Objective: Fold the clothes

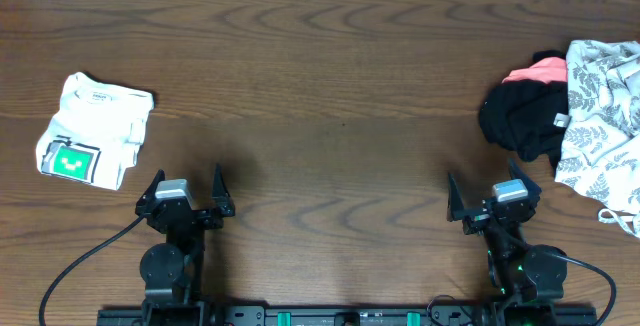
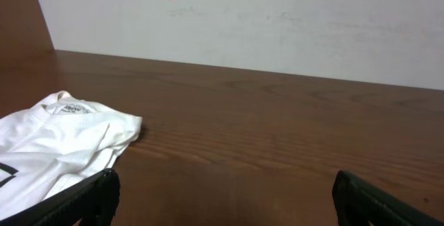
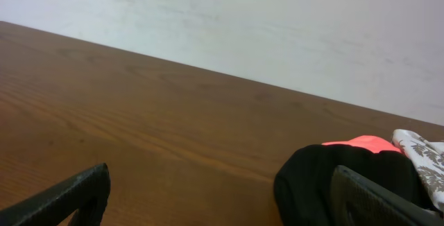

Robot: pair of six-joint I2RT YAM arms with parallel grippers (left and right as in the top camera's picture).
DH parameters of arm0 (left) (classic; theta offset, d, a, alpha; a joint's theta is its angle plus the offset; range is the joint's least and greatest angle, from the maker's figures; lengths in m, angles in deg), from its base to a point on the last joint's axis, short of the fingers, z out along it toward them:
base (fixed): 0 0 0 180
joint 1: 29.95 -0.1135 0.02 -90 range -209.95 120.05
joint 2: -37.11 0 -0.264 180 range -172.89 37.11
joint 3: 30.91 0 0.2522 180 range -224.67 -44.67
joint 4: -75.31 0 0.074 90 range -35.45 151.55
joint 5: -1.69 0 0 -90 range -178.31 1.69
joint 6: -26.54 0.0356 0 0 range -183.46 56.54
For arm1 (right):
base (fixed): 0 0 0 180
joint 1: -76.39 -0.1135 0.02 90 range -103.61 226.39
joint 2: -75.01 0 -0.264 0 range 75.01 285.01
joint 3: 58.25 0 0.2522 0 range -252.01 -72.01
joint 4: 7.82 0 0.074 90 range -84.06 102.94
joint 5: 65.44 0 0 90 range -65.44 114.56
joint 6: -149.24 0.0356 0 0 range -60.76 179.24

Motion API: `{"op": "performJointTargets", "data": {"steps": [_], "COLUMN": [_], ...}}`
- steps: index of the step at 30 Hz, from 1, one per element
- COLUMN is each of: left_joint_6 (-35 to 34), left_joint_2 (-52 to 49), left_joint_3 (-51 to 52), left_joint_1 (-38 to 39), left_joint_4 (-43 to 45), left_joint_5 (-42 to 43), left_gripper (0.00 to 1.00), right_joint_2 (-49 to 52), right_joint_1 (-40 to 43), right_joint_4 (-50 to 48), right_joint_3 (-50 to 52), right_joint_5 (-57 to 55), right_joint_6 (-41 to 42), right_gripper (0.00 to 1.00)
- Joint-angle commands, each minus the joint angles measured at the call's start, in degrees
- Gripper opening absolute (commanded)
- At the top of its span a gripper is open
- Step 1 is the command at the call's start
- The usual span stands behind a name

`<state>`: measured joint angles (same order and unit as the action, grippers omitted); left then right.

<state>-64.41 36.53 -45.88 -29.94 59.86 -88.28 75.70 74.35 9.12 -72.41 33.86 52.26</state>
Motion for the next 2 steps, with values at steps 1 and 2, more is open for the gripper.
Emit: {"op": "performJointTargets", "data": {"steps": [1, 2], "left_joint_6": [1.16, 1.16], "left_joint_2": [0.35, 0.35], "left_joint_3": [0.96, 0.96], "left_joint_1": [-0.09, -0.09], "left_joint_4": [-2.51, -2.51], "left_joint_5": [-0.72, -0.72], "left_gripper": [0.98, 0.98], "right_joint_2": [-0.33, -0.31], "right_joint_1": [0.2, 0.2], "right_joint_4": [0.26, 0.26], "right_joint_3": [0.09, 0.09], "right_joint_5": [-0.28, -0.28], "right_joint_6": [-0.81, -0.81], "right_gripper": [0.99, 0.99]}}
